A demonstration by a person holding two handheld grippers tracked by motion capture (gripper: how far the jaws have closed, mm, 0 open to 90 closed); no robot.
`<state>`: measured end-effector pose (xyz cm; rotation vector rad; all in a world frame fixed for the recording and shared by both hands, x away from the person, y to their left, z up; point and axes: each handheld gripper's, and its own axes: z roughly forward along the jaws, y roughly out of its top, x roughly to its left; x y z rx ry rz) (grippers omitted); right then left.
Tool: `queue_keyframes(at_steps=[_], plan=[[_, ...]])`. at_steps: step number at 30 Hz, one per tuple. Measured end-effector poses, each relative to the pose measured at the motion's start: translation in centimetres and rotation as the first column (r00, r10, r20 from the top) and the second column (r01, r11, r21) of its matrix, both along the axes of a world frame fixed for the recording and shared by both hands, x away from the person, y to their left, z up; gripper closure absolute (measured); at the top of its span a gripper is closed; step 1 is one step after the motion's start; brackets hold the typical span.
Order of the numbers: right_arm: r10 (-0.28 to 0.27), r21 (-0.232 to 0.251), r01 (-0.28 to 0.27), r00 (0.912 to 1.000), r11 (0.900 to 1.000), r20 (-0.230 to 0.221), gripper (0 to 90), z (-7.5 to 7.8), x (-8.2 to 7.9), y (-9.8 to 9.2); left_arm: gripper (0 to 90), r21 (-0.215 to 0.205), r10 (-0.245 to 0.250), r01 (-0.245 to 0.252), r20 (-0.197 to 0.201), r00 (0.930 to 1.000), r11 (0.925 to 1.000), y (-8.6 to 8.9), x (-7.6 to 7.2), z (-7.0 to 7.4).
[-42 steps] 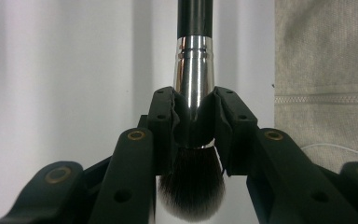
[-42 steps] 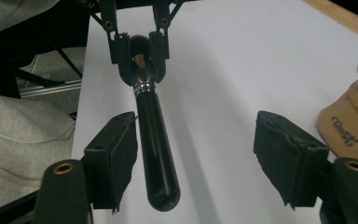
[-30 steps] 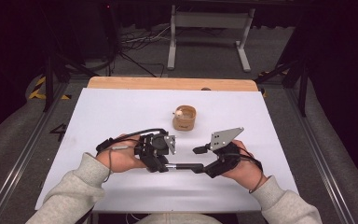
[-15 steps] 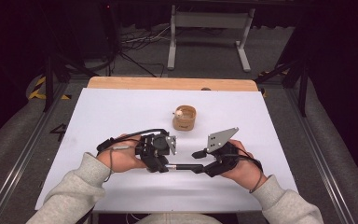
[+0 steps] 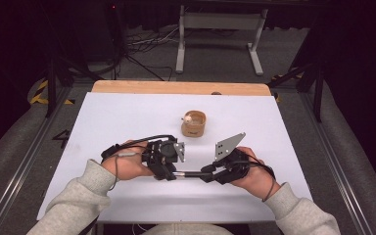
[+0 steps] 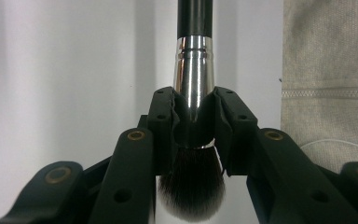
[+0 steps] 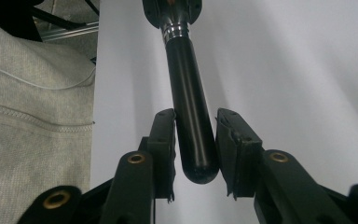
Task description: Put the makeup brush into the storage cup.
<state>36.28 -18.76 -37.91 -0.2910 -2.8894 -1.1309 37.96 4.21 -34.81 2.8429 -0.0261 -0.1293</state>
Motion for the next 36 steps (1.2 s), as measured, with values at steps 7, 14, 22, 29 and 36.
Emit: queue_keyframes(at_steps=[7,14,22,29,36], plan=[[0.014,-0.014,-0.014,0.9996,1.0,-0.023,71.4,-0.06,0.06,0.14,70.4,0.007,-0.009,0.009,0.003,1.0,0.9999,-0.01,-0.1,0.02],[0.037,-0.017,-0.038,0.9991,0.999,-0.02,73.8,-0.07,-0.05,0.18,70.1,0.001,-0.024,0.024,0.009,0.9997,0.9997,-0.05,-0.12,-0.09],[0.067,0.001,-0.067,0.9975,0.998,-0.024,74.8,-0.04,0.11,-0.13,70.0,-0.007,-0.031,0.031,0.004,0.9995,0.9995,-0.1,-0.09,-0.01],[0.063,0.004,-0.063,0.9976,0.998,-0.028,74.9,-0.13,0.06,-0.14,68.9,-0.007,-0.029,0.029,0.007,0.9996,0.9996,-0.08,-0.08,-0.18],[0.049,0.017,-0.049,0.9984,0.999,-0.028,74.9,-0.28,0.04,-0.72,46.5,0.003,-0.009,0.008,0.042,0.9991,1.0,0.4,0.01,-0.33]])
